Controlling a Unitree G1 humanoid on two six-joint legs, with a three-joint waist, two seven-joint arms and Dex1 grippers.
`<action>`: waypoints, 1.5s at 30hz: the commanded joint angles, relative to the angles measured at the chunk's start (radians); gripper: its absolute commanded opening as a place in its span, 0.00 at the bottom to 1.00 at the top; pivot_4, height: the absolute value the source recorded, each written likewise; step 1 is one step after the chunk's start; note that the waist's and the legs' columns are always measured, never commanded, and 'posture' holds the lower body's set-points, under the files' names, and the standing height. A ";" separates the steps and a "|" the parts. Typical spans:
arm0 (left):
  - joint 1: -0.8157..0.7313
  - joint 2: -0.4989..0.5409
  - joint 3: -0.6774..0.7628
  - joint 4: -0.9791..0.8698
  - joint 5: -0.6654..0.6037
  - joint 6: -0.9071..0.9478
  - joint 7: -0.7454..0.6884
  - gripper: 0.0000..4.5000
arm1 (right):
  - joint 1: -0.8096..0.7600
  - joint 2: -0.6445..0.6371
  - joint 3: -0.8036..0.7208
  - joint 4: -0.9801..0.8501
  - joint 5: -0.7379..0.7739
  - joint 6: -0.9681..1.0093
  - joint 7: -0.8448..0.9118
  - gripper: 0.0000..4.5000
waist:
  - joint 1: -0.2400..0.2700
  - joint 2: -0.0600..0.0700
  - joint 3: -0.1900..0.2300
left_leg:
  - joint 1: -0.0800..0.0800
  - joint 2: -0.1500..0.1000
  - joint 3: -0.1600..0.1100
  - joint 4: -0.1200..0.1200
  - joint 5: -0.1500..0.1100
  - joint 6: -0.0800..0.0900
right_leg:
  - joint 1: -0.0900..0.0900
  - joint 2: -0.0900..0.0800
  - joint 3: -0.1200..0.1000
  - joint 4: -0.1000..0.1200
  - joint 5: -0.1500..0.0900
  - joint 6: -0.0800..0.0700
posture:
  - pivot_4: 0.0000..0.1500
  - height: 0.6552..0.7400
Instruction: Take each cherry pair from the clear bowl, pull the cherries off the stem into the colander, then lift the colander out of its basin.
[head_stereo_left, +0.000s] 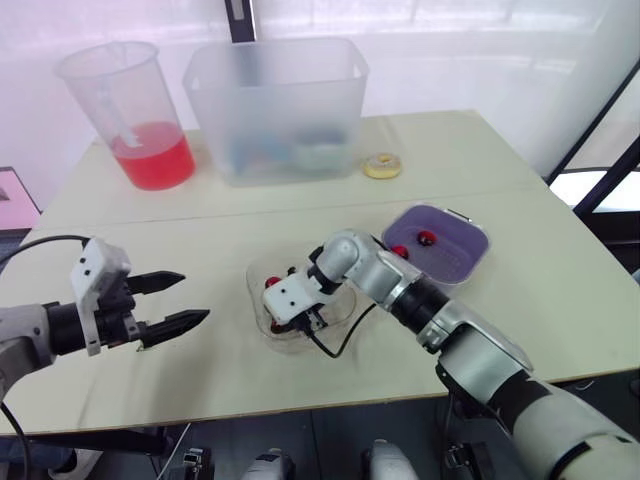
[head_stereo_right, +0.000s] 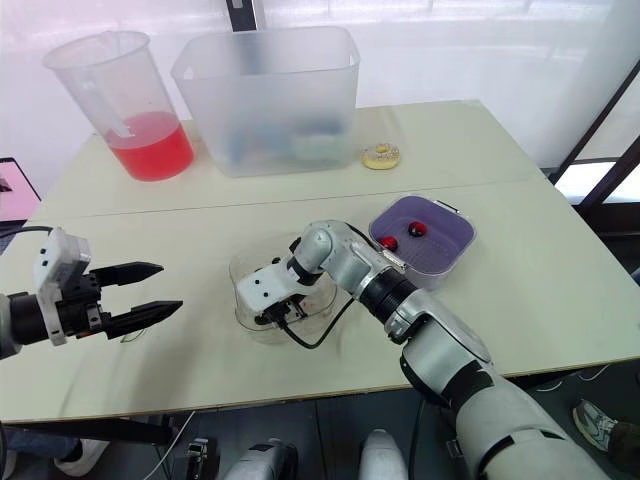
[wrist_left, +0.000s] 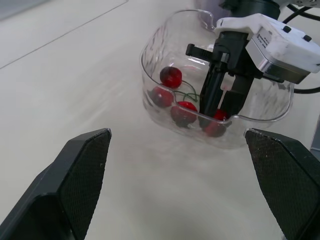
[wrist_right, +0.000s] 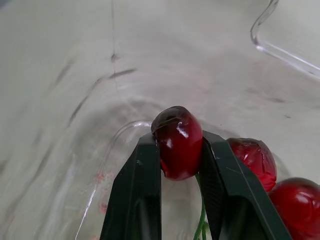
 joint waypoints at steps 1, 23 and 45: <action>-0.024 0.002 -0.012 -0.007 0.003 -0.015 0.006 1.00 | -0.037 -0.041 -0.031 -0.055 0.014 -0.126 0.036 0.12 | 0.001 0.000 0.000 | 0.000 0.000 0.000 0.000 0.000 0.000 | 0.000 0.000 0.000 0.000 0.000 0.000 | 1.00 1.00; -0.089 -0.002 -0.067 0.007 0.000 0.004 0.022 1.00 | -0.269 -0.113 0.039 0.323 0.005 -0.972 0.093 0.52 | -0.013 0.000 0.000 | 0.001 0.000 -0.001 -0.001 0.000 -0.001 | 0.001 0.001 -0.001 0.000 0.000 0.000 | 1.00 1.00; -0.207 -0.039 -0.215 0.090 0.042 -0.037 -0.001 1.00 | -0.100 -0.355 -0.266 -0.613 0.546 1.043 -0.079 0.99 | 0.009 0.000 0.000 | 0.000 -0.001 -0.002 0.001 0.000 -0.001 | 0.002 -0.001 -0.001 0.000 0.000 0.000 | 1.00 1.00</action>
